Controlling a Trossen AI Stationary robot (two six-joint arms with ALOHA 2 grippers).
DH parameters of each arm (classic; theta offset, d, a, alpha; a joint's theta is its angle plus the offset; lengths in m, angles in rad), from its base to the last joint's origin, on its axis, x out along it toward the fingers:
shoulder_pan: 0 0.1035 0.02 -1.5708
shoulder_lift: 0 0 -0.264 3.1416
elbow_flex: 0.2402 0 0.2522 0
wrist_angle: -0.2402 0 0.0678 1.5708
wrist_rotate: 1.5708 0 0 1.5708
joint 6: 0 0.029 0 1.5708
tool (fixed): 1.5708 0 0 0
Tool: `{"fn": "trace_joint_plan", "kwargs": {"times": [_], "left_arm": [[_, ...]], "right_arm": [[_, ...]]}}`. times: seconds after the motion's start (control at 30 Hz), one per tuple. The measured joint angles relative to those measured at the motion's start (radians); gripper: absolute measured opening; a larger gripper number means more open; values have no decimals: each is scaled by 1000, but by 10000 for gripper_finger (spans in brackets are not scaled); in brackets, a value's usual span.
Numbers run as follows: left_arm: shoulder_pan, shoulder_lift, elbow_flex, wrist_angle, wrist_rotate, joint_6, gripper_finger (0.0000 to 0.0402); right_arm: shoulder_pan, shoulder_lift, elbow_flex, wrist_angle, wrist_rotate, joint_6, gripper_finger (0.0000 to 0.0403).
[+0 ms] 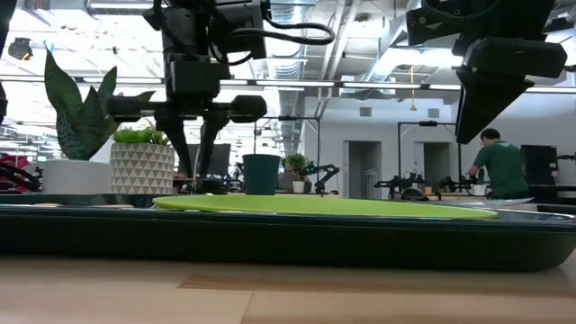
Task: Pick and place plate/cup/fork/spoon on tray
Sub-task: Put the orange spoon on the black tray to the left of the green plate
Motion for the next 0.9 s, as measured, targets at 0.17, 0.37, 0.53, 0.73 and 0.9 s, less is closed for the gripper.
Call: {"fn": "trace_joint_plan", "kwargs": {"times": [0.17,0.37,0.53,0.73,0.9], "left_arm": [[31,-4,81,-102,87,-217,66],[101,-59,278,-293,265,-409,59],[133,-214,363,-322,307,-449,40],[139,-469,375,-220,313,-650,22],[112,-632,375,-169,229,-856,21]], "right_arm": [[-50,0,0,64,-4,-148,127],[-190,0,1,196,-54,-434,115],[-334,0,2,385,-107,-538,111],[-459,0,2,743,-277,-525,133],[-500,25,16,935,-322,-502,182]]}}
